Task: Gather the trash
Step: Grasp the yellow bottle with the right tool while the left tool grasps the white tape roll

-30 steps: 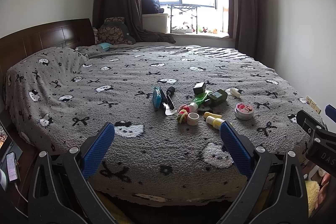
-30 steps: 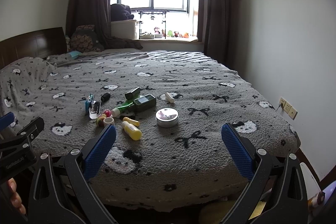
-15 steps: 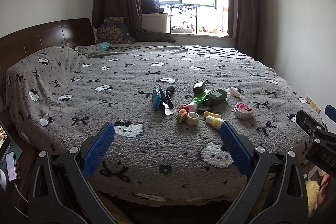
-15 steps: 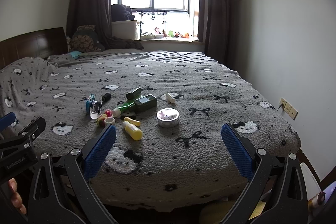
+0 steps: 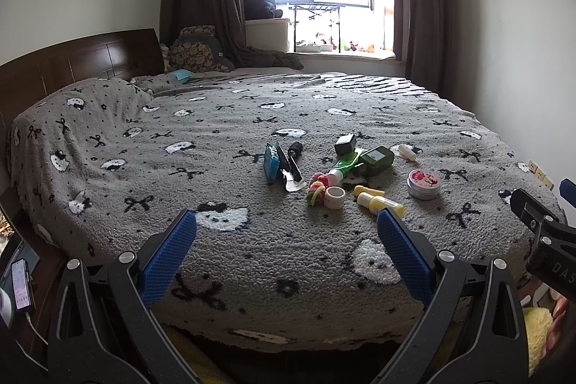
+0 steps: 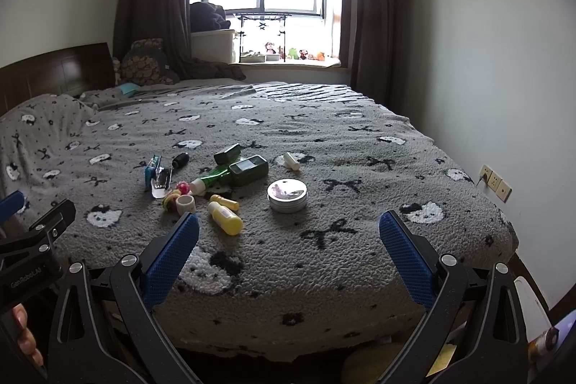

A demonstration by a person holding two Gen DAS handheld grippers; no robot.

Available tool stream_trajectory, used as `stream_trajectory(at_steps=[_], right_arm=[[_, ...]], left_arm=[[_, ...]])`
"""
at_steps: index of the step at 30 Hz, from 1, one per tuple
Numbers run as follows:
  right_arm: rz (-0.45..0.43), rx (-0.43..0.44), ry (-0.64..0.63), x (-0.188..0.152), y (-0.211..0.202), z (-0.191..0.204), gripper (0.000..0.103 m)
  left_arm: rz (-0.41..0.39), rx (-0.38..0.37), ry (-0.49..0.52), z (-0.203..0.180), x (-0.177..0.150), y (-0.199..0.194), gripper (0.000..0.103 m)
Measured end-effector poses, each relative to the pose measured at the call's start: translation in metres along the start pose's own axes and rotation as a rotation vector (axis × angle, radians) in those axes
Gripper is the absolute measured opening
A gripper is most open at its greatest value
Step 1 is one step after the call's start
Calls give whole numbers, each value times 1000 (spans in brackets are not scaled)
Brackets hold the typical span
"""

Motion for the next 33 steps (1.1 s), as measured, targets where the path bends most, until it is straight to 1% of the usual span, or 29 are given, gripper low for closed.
stream_trajectory(at_steps=[2,9,13,18,23,27,31,33], right_arm=[[6,3,-1,-4,3,0,100],[48,10,17,-25,24,-6,100],[98,20,28,-46,43,-6,100],[130,48,44,-67,64,-2,100],[194,114,67,-91,92,13,100],[231,140,52,-103,114,24,100],[250,189,51,-110,138,38,100],[259,231,41,-112,149,49,97]], left_arm=[[3,3,1,2,-3,4,95],[34,-25,11,0,-22,25,95],[73,-36,11,1,-39,42,95],[135,-30,11,5,-64,68,95],[184,-23,20,9,-86,94,95],[234,-58,6,8,-102,113,95],[256,-63,15,10,-111,128,95],[259,-66,21,10,-112,134,95]])
Point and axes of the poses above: each gripper's, at about its wrist camera, not at the fingertips, and y roughly the way its jaws point, z to its left, x to its top, the point moved 10 cm from there along y, roughly the way its jaws point, and after that the axes turned 15 degrees about -z, right-handed, at the moved point
